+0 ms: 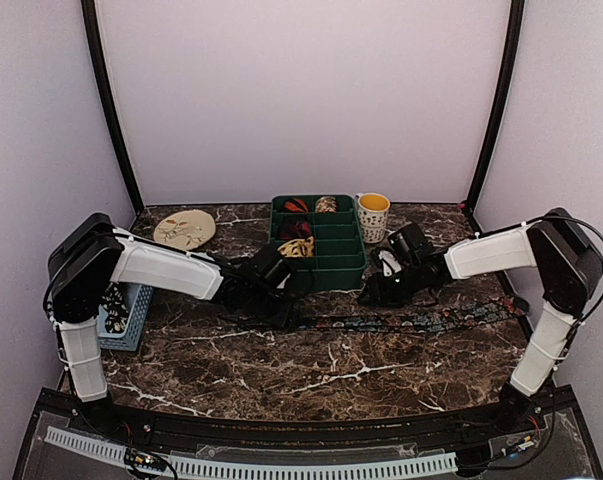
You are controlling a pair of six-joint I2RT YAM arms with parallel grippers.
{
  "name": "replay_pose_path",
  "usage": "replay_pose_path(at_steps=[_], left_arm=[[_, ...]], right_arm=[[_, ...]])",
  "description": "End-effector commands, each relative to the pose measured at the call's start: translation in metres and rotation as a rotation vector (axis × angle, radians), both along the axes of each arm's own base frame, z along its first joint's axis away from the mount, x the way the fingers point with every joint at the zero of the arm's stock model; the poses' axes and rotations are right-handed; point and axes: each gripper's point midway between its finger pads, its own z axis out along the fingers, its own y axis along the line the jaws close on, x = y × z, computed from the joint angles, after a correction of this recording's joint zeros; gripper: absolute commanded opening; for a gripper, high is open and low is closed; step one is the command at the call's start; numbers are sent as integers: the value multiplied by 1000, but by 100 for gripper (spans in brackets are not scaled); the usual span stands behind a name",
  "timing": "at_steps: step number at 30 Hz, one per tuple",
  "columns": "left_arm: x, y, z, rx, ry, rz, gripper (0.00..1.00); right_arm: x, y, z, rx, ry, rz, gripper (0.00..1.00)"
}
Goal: Roll the ties
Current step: Smooth out the tie at the center of the board.
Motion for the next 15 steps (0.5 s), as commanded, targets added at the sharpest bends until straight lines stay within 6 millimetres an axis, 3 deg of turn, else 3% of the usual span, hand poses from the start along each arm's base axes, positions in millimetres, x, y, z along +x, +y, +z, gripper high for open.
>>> replay_pose_path(at_steps=[1, 7, 15], left_arm=[[-3, 26, -15, 171, 7, 123, 69], [-19, 28, -19, 215, 16, 94, 63], [-48, 24, -17, 141, 62, 12, 57]], right_arm=[[6, -3, -17, -108, -16, -38, 40], [-17, 3, -29, -116, 13, -1, 37], [-50, -6, -34, -86, 60, -3, 34]])
